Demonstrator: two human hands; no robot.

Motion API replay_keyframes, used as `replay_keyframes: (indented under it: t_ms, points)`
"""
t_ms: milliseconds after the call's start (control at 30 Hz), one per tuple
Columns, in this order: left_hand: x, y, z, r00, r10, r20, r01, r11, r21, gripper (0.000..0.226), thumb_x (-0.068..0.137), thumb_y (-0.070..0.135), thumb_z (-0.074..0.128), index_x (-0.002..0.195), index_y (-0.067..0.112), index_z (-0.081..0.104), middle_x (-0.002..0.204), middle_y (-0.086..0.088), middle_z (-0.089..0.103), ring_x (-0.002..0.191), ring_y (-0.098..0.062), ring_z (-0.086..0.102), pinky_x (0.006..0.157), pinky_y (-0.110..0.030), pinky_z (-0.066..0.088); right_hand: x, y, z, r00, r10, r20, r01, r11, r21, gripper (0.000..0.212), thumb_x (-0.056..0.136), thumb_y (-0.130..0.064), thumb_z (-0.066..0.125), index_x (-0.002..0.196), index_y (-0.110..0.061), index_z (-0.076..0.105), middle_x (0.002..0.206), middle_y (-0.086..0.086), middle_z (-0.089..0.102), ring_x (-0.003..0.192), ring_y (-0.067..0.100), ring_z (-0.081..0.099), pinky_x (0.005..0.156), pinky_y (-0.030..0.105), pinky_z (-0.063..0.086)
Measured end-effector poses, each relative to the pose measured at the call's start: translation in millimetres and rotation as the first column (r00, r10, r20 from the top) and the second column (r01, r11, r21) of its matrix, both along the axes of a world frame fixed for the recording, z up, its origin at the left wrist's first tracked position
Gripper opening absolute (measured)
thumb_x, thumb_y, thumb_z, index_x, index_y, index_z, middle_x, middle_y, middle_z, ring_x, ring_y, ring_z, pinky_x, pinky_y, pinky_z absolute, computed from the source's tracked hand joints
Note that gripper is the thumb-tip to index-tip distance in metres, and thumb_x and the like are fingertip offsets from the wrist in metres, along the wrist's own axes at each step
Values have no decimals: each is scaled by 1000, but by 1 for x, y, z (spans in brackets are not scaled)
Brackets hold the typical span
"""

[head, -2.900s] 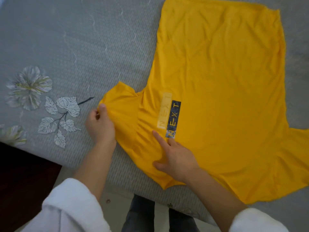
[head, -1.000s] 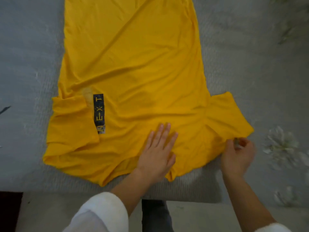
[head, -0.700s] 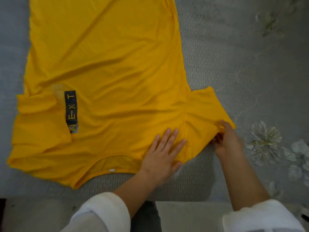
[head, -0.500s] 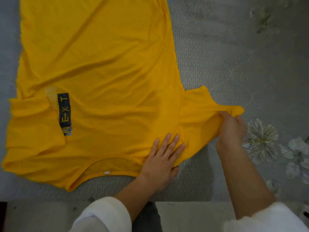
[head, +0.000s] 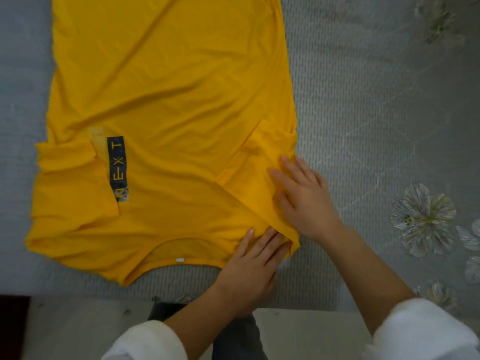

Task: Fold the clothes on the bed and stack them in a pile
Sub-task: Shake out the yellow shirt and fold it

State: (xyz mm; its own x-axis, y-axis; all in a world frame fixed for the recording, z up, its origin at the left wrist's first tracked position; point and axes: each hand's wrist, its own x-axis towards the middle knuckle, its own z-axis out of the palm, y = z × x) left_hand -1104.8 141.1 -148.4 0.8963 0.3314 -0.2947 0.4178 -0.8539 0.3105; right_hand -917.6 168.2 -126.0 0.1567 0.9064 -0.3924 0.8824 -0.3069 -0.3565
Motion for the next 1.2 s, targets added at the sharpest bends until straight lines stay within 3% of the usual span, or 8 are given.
replay_keyframes:
  t_ms: [133, 367, 600, 800, 900, 1000, 1067, 1200]
  points:
    - [-41, 22, 16, 994, 88, 72, -87, 996, -25, 55, 87, 40, 49, 137, 17, 51, 151, -7, 37, 142, -23, 30, 110, -48, 21, -17, -21, 16, 996, -82, 22, 75, 971, 226, 52, 88, -35, 47, 133, -8, 54, 145, 13, 45, 136, 32, 38, 105, 45, 30]
    - [-171, 92, 36, 969, 242, -52, -241, 970, 19, 97, 64, 44, 61, 150, 20, 25, 159, -16, 12, 147, -34, 4, 117, -48, 2, -67, -72, 4, 946, 321, 51, -320, 947, -40, 108, 68, -39, 75, 152, -11, 13, 158, 18, 11, 146, 36, 9, 115, 52, 12]
    - [-233, 131, 25, 960, 117, -253, -87, 988, 126, 122, 42, 14, 87, 147, 24, 27, 154, -26, 19, 140, -51, 16, 111, -62, 18, -78, -45, 0, 894, 396, 209, -391, 918, -69, 115, 48, -34, 91, 145, -13, 33, 148, 27, 33, 134, 48, 34, 109, 61, 26]
    - [-211, 159, 23, 990, 61, -130, -48, 994, 101, 75, 54, 10, 90, 123, 4, 62, 131, -32, 51, 117, -53, 51, 85, -61, 47, -85, -8, 2, 949, 214, 230, -240, 966, 93, 64, 55, 10, 81, 116, 2, 66, 119, 25, 63, 101, 47, 64, 68, 54, 55]
    - [-201, 170, 32, 992, 119, -41, -115, 991, 75, 41, 56, -1, 87, 93, -2, 71, 109, -29, 66, 93, -49, 65, 54, -52, 58, -90, 11, 9, 993, -47, 111, 48, 999, -7, 41, 75, 9, 65, 114, -4, 69, 113, 25, 66, 99, 44, 63, 75, 45, 53]
    - [-196, 183, 44, 952, 285, -109, -289, 957, -30, 17, 91, 17, 62, 106, 11, 66, 103, -14, 69, 92, -34, 67, 64, -34, 52, -86, 23, 18, 964, -265, -25, 260, 957, -130, 27, 80, 7, 56, 94, -6, 75, 88, 22, 69, 83, 38, 61, 61, 32, 36]
    - [-202, 187, 45, 929, 250, -274, -287, 952, -104, 24, 98, 30, 42, 108, 23, 63, 103, -5, 67, 93, -24, 62, 70, -30, 43, -83, 22, 24, 966, -233, -107, 197, 941, -275, 21, 77, 10, 53, 73, -1, 71, 65, 13, 59, 67, 26, 54, 52, 31, 26]
    - [-219, 184, 47, 851, 87, -518, -363, 811, -460, 20, 93, 19, 46, 82, 16, 63, 83, -4, 61, 78, -18, 56, 68, -31, 41, -89, 14, 38, 921, -241, -305, -24, 747, -664, 32, 74, 8, 49, 50, -12, 45, 46, -6, 35, 43, 5, 29, 47, 27, 21]
